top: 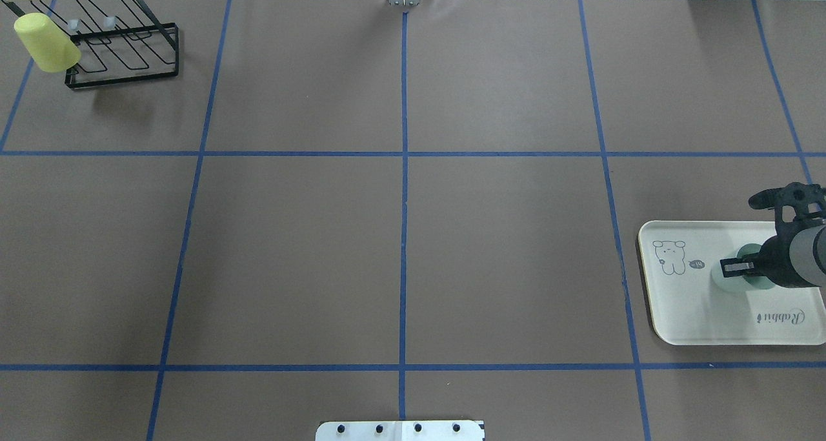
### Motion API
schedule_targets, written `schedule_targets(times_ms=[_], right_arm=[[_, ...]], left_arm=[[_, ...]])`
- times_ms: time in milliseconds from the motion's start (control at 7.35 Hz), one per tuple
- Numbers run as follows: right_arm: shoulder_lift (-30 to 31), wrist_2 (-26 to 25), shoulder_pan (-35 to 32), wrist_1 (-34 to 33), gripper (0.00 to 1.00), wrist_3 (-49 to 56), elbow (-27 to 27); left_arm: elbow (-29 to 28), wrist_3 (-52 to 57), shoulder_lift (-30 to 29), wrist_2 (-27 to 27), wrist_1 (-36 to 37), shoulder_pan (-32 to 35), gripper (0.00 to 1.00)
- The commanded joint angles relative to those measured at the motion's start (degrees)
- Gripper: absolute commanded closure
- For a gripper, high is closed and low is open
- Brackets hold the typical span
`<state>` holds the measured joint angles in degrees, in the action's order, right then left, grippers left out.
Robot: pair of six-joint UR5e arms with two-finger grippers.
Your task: Left arm grabs green cup and hands to right arm on tray
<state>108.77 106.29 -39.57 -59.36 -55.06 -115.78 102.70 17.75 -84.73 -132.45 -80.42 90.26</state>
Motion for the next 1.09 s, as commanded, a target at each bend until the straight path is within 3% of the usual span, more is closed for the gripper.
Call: schedule_targets(times_ms=[0, 136, 408, 952], right_arm=[[-1.5, 1.6, -2.1, -0.3, 0.00, 1.0, -0.8], [-2.8, 8.0, -7.0, -1.4, 0.00, 3.2, -0.6], [-4.1, 15.4, -19.1, -8.6, 0.00, 17.5, -0.8], [-19.8, 19.3, -38.4, -41.8, 0.00, 52.0, 2.1]], left_arm=[[-0.1, 0.0, 0.0, -0.1, 0.0, 0.0, 0.00], [-0.1, -0.2, -0.1, -0.1, 0.0, 0.0, 0.00], [-0.1, -0.2, -0.1, -0.1, 0.0, 0.0, 0.00], [-1.3, -0.5, 0.0, -1.7, 0.2, 0.0, 0.00]])
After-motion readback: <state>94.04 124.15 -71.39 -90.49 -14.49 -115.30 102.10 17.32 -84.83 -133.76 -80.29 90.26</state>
